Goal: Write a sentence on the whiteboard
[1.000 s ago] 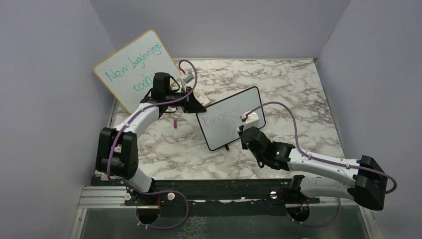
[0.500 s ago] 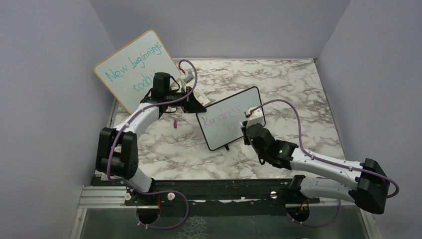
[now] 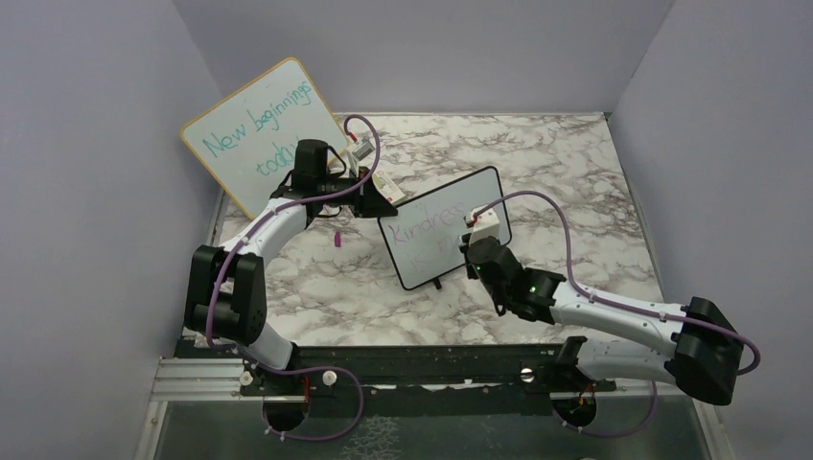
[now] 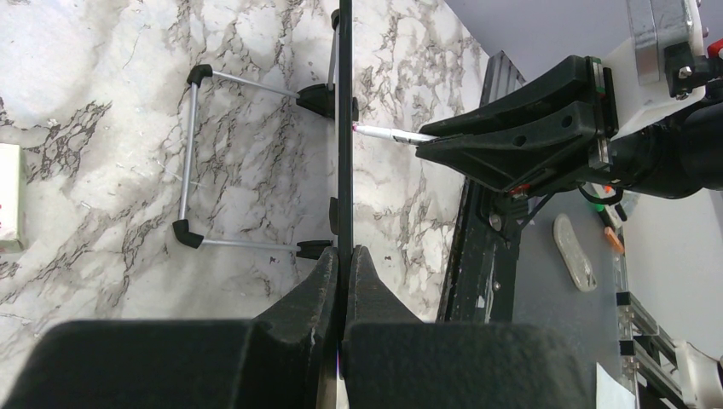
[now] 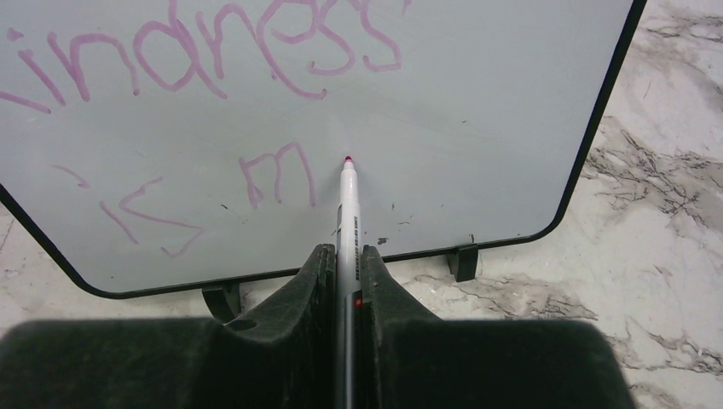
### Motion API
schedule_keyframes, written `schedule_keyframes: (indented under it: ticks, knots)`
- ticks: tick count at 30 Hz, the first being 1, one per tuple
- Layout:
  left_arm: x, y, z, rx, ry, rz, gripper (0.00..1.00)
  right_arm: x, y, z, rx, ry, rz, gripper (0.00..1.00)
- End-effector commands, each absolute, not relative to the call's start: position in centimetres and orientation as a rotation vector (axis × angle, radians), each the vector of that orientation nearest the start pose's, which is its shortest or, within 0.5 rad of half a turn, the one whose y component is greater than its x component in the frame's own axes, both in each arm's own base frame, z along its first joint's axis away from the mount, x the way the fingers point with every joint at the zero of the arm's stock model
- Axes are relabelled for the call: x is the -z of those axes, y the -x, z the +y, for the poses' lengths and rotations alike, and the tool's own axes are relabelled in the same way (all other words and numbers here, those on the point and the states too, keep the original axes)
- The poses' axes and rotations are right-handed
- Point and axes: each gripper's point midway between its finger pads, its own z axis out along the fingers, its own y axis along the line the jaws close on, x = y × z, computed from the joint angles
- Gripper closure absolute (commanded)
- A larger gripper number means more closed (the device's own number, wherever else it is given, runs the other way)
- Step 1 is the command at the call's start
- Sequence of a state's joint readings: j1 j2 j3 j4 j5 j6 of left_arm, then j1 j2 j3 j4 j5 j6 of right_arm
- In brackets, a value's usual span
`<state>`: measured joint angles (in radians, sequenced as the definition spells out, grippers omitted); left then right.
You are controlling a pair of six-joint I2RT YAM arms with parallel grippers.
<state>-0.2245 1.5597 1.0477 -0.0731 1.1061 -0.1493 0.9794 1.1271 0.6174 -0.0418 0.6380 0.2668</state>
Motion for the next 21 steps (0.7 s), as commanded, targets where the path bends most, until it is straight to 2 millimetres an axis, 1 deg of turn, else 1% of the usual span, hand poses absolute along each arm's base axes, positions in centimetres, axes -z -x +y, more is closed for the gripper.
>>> schedule_keyframes:
  ticks: [1, 12, 21]
  knots:
    - [-16.3, -31.2, -23.5, 1.383, -0.681, 2.08, 1.0, -14.3, -26.5, 21.5, -0.131, 0.312, 1.937, 1.0]
    - [-16.4, -31.2, -23.5, 1.384, -0.687, 2.074, 1.0, -15.0, -26.8, 22.3, -0.16, 0.333, 1.914, 1.0]
    - [-16.4, -31.2, -23.5, 1.381, -0.686, 2.076, 1.0, -14.0, -26.1, 23.2, -0.204, 0.394, 1.95, 1.0]
